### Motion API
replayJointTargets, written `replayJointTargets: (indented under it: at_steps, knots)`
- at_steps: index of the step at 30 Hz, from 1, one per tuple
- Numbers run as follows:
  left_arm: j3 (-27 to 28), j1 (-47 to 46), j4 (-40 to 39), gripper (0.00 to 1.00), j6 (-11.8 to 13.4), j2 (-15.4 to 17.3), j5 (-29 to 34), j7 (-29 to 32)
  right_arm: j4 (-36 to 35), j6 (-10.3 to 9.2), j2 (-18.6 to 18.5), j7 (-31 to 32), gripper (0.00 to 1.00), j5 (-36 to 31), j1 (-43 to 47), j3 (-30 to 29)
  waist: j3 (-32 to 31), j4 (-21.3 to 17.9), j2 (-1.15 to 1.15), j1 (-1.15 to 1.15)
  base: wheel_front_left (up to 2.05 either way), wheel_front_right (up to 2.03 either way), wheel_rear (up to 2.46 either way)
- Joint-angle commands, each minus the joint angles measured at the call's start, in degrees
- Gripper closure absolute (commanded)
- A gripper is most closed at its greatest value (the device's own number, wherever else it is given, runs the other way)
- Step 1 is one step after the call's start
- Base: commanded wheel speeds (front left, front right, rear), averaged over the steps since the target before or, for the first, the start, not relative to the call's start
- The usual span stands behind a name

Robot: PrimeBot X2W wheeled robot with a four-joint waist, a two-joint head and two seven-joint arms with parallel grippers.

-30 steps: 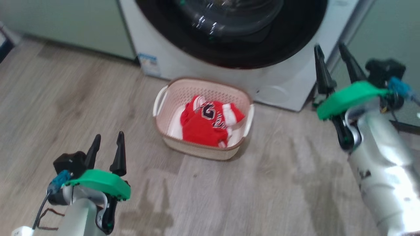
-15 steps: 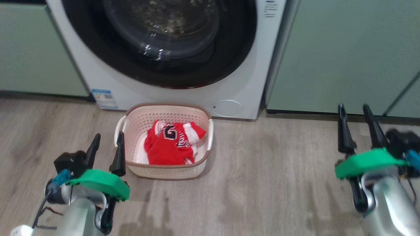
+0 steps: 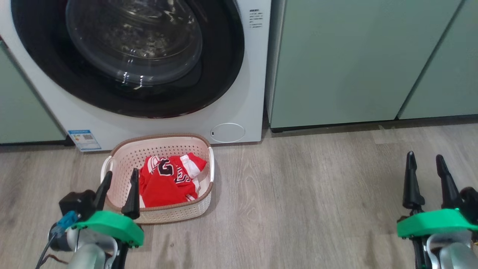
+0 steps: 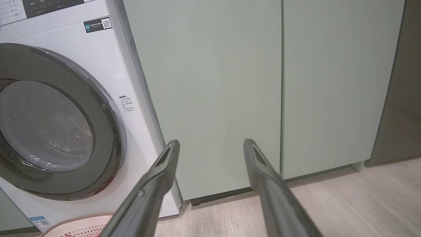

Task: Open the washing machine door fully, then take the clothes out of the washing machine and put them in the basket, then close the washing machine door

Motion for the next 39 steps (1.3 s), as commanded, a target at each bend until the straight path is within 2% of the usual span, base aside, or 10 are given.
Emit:
replayJointTargets:
  at_steps: [1,30,31,36,39]
  knots:
    - [2.57,-1.67,-2.23,0.0,0.04,1.4,-0.44,-0.43,-2.75,-0.05,-0.16,0.04,0.0,-0.55,-0.4,1.32,-0.16,-0.49,0.0,0.0,0.0,0.0,0.0]
    - [2.69,-1.57,-0.71,0.0,0.04,0.9,1.11,-0.43,-3.15,-0.05,0.63,0.04,0.0,-0.86,2.53,-1.58,-0.2,-0.3,0.0,0.0,0.0,0.0,0.0]
    - [0.98,0.98,0.7,1.0,0.0,-0.09,0.38,0.0,-1.53,0.0,0.71,0.0,1.0,-0.5,3.33,-2.72,-0.2,-0.31,0.0,0.0,0.0,0.0,0.0]
    - [0.9,3.88,4.2,1.0,0.0,-1.38,0.18,0.08,2.93,0.0,1.0,0.04,1.0,-0.4,5.14,-2.5,-0.18,-0.36,0.0,0.0,0.0,0.0,0.0]
    - [1.17,4.07,4.21,1.0,0.0,-1.54,-1.31,0.67,3.31,0.0,1.02,0.64,1.0,1.2,5.11,-2.61,-0.11,-0.31,0.0,0.0,0.0,0.0,0.0]
